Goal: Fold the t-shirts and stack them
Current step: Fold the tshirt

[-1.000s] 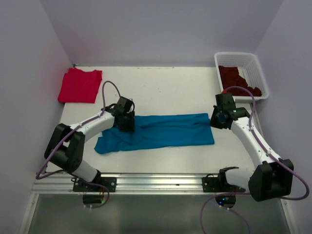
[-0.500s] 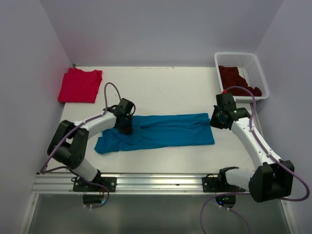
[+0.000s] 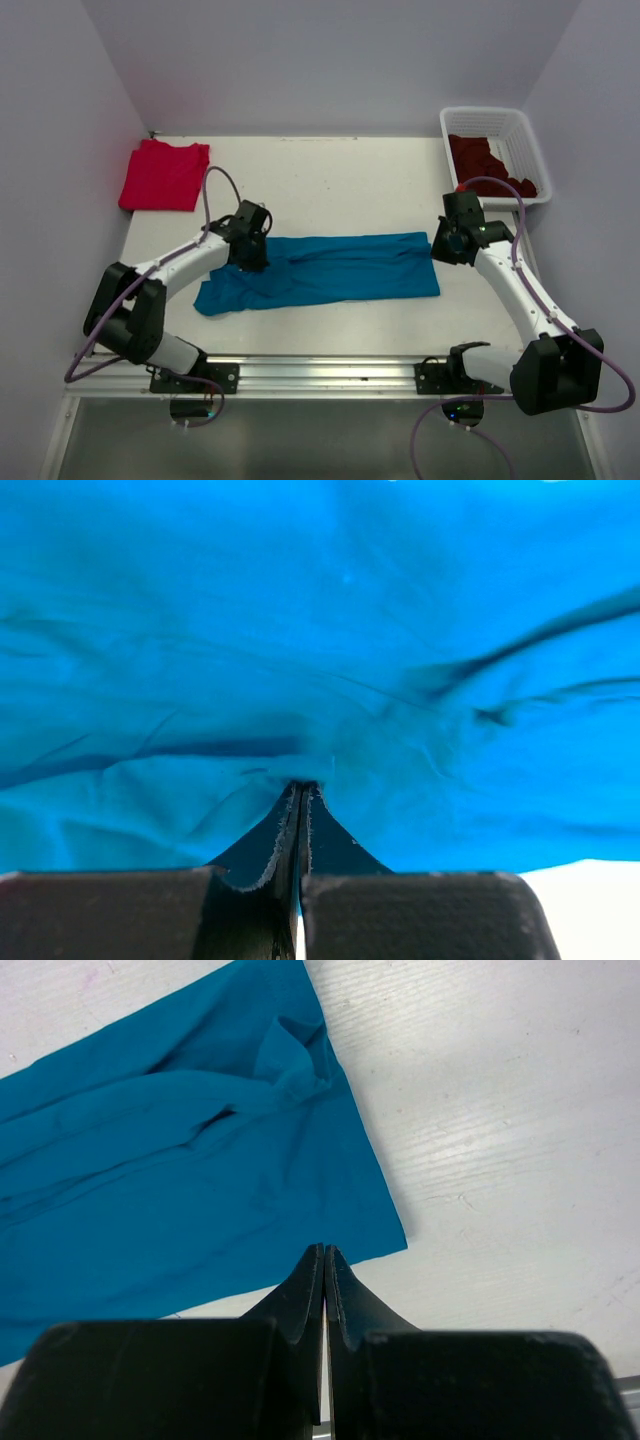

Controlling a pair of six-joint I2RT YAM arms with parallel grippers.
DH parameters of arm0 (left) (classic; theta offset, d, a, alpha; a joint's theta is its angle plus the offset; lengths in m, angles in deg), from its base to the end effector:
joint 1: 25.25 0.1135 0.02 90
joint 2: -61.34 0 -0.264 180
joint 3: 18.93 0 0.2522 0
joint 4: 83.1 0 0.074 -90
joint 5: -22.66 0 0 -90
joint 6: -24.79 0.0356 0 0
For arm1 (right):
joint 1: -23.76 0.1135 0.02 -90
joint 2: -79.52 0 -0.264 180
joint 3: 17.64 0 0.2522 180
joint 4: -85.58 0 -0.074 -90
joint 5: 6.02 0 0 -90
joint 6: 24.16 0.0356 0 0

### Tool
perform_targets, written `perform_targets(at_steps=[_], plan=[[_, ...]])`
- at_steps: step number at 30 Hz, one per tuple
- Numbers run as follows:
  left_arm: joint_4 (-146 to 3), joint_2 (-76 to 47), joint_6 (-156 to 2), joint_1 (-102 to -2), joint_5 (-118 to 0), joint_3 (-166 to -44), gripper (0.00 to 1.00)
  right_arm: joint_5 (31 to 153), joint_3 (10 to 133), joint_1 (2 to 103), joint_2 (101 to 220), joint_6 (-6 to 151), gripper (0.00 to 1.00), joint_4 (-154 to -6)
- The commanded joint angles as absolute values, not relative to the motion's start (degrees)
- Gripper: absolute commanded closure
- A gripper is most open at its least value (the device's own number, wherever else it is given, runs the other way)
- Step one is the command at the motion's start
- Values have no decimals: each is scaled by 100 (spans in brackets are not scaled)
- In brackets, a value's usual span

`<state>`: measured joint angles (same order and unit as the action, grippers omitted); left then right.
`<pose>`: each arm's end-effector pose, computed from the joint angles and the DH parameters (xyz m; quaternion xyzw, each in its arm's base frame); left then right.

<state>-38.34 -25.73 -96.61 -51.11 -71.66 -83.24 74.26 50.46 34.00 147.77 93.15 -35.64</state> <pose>0.2540 -0.1201 0.1784 -0.0547 0.9786 -0.0609 0.1887 0.2281 0.0351 0.2646 0.1649 0.9460 0.0086 0.2789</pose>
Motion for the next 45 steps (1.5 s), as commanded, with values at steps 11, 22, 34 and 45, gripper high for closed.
perform_targets(at_steps=[11, 22, 34, 45], plan=[[-2673, -1003, -10151, -5100, -7516, -8130, 100, 7422, 5114, 3422, 14623, 9203, 100, -3539], [-1241, 304, -11046, -5100, -7613, -7963, 100, 7642, 5087, 3422, 14570, 9185, 100, -3618], [-1685, 942, -11224, -5100, -7437, -7541, 0, 7677, 5061, 3422, 14579, 9194, 100, -3671], [-4049, -1157, -10116, -5013, -7674, -8191, 8, 7580, 5043, 3422, 14737, 9203, 100, -3794]])
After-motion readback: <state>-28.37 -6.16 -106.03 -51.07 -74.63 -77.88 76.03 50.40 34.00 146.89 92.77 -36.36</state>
